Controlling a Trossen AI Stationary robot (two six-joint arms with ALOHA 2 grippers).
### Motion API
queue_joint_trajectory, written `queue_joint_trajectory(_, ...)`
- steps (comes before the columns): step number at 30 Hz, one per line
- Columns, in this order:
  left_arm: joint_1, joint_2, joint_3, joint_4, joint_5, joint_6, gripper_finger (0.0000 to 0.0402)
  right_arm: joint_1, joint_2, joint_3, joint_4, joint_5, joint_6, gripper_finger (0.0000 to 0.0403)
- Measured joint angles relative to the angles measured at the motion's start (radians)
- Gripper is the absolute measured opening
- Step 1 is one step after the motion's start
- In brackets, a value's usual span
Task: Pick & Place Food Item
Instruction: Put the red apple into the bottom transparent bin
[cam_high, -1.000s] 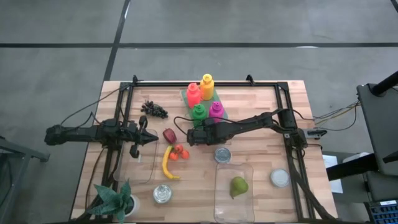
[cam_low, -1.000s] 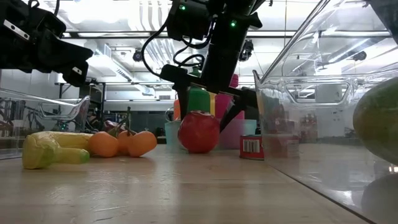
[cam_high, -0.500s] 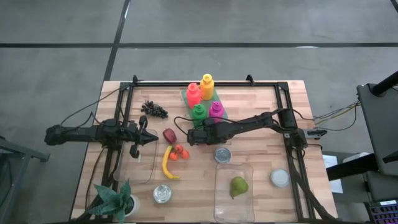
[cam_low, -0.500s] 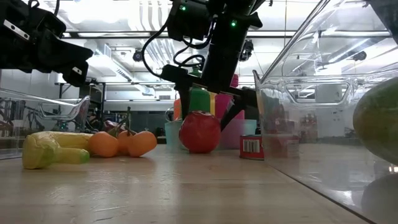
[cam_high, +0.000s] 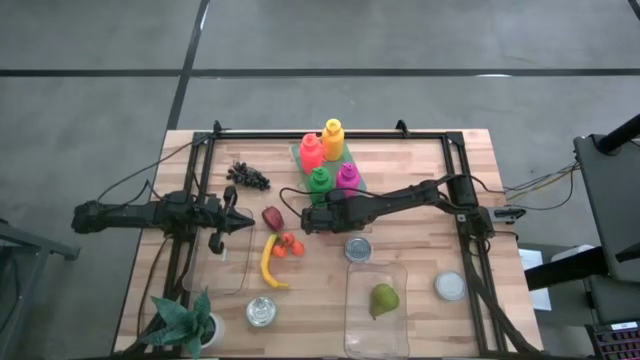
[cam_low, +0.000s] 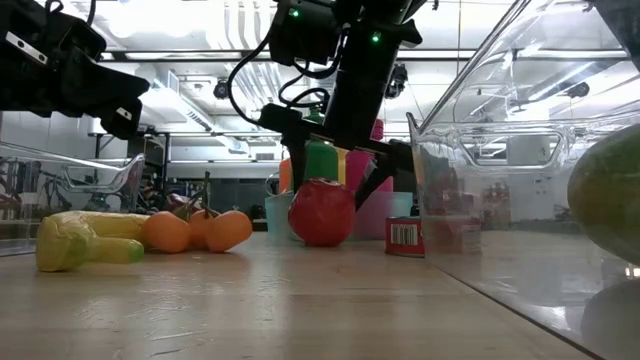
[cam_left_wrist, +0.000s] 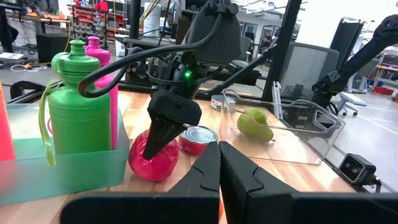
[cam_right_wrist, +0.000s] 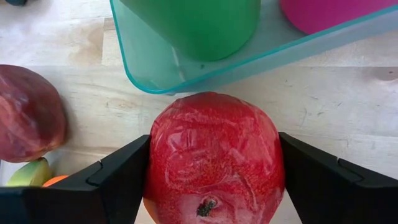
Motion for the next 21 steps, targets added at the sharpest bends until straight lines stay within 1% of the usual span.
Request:
queue_joint_trajectory(6, 0.0, 0.0, 0.0, 0.0, 0.0, 0.0, 0.0001, 0.003, 0.0, 0.0, -0.003, 0.001, -0.003, 0.0301)
queue_joint_trajectory(13, 0.0, 0.0, 0.0, 0.0, 0.0, 0.0, 0.0001, 0.011, -0.003, 0.003, -0.011, 0.001, -0.012, 0.0302)
queue_joint_trajectory(21, 0.0, 0.0, 0.0, 0.0, 0.0, 0.0, 0.0001, 0.027, -0.004, 0.066, -0.078, 0.036, -0.056, 0.0303)
